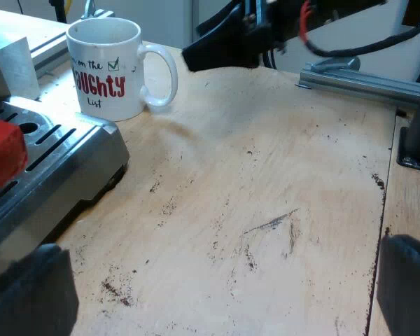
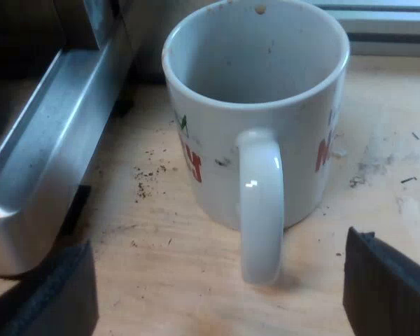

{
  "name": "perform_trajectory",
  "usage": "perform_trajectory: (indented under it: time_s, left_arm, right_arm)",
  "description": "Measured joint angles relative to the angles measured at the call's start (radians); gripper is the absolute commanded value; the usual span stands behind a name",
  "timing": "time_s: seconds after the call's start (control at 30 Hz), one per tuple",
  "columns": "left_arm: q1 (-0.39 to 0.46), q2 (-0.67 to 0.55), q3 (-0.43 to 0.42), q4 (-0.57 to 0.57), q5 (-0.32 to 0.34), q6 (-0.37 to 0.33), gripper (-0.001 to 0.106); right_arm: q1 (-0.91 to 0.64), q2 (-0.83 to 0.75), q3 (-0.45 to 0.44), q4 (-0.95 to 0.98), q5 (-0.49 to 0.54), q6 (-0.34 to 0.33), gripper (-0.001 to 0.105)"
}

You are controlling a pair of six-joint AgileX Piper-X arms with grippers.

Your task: Place mug into machine

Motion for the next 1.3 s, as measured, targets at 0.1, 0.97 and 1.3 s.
perform_trajectory:
  time_s: [0.1, 0.97, 1.3]
  left_arm:
    - [0.000, 0.000, 0.000, 0.000, 0.000, 0.000, 0.089]
    - [0.000, 0.000, 0.000, 0.000, 0.000, -0.002, 0.089]
    - [0.000, 0.000, 0.000, 0.000, 0.000, -0.002, 0.089]
  right_arm:
    - [0.000, 0.113, 0.000, -0.096, 0.011, 0.000, 0.070]
    - [0.000, 0.588, -0.095, -0.429, 0.030, 0.000, 0.058]
    - [0.000, 0.588, -0.095, -0.458, 0.035, -0.009, 0.000]
